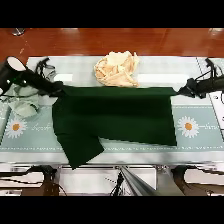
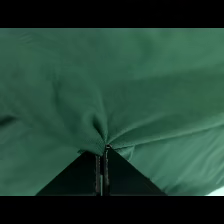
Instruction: Fold the shirts.
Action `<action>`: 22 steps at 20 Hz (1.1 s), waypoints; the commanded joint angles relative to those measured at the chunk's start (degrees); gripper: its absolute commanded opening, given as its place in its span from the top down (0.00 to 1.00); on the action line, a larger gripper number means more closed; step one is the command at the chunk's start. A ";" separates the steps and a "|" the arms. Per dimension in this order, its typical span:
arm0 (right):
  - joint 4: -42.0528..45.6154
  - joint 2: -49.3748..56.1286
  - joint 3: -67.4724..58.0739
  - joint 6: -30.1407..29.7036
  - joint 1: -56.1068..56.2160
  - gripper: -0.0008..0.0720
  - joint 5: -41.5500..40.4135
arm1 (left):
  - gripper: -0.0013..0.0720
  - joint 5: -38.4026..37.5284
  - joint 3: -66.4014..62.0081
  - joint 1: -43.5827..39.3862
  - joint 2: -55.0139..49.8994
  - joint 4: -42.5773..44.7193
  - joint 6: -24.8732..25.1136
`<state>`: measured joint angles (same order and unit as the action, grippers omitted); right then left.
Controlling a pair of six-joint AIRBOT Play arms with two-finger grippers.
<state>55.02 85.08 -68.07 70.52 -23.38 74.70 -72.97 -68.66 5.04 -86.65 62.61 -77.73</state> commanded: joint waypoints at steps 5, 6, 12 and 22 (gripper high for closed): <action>2.56 0.11 5.95 0.11 0.04 0.96 -1.22 | 0.96 2.54 11.63 0.42 -0.09 0.63 2.29; 2.10 0.11 5.95 0.11 0.04 0.96 -1.18 | 0.96 2.89 11.37 0.42 -0.09 0.63 2.32; 2.08 0.11 5.95 0.17 0.04 0.96 0.85 | 0.96 2.01 7.56 0.98 -0.09 0.66 2.32; 2.12 0.11 9.20 0.44 0.04 0.96 1.90 | 0.96 0.70 4.90 3.26 -0.13 4.39 2.27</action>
<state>57.10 85.14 -60.34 70.94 -23.38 76.73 -72.05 -63.53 8.05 -86.76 65.49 -75.44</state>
